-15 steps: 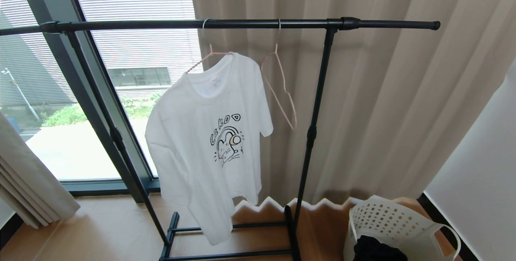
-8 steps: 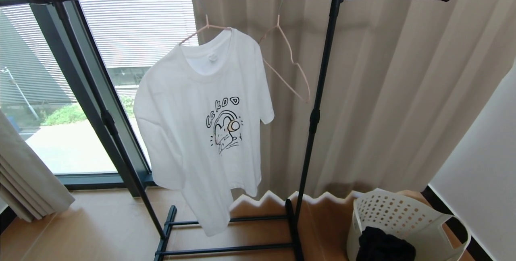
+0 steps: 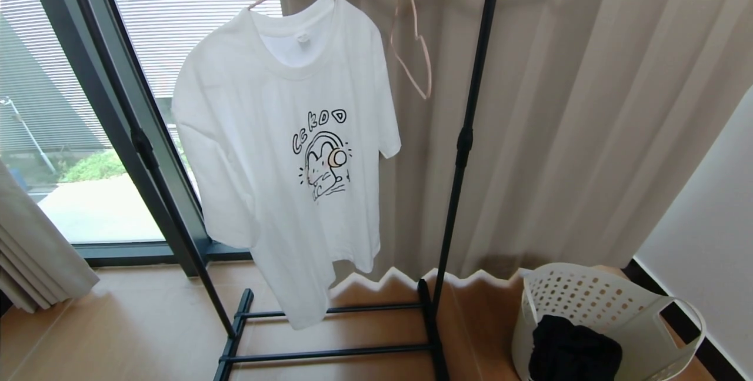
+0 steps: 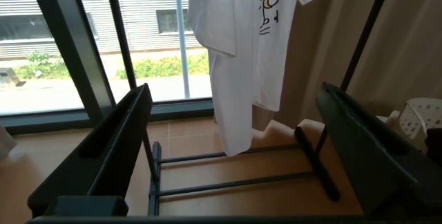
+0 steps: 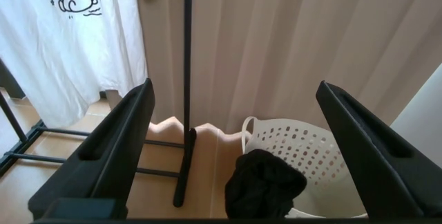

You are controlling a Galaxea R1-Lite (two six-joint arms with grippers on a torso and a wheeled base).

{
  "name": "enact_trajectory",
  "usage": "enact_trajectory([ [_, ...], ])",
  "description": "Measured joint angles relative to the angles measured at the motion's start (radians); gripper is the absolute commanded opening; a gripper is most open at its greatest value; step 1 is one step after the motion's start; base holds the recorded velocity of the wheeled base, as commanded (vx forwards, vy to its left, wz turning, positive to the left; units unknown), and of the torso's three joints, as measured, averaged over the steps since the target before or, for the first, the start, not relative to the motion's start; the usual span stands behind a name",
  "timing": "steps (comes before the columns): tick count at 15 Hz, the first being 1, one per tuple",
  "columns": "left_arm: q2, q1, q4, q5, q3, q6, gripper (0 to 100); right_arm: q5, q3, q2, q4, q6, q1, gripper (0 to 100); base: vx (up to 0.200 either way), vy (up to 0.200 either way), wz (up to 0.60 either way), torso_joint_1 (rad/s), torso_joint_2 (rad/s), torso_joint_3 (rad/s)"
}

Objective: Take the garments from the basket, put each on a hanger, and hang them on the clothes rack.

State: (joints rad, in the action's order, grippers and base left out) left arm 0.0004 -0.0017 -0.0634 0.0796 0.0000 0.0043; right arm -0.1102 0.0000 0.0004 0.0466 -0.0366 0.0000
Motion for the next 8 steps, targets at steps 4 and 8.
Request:
enact_trajectory([
  [4,0.0,0.0,0.0,0.0,0.0,0.0,100,0.0,0.0,0.0,0.0,0.0,0.0,100,0.0,0.0,0.0,-0.046,0.45,0.387],
  [8,0.0,0.0,0.0,0.0,0.0,0.0,100,0.0,0.0,0.0,0.0,0.0,0.0,100,0.0,0.0,0.0,-0.011,0.27,0.27],
])
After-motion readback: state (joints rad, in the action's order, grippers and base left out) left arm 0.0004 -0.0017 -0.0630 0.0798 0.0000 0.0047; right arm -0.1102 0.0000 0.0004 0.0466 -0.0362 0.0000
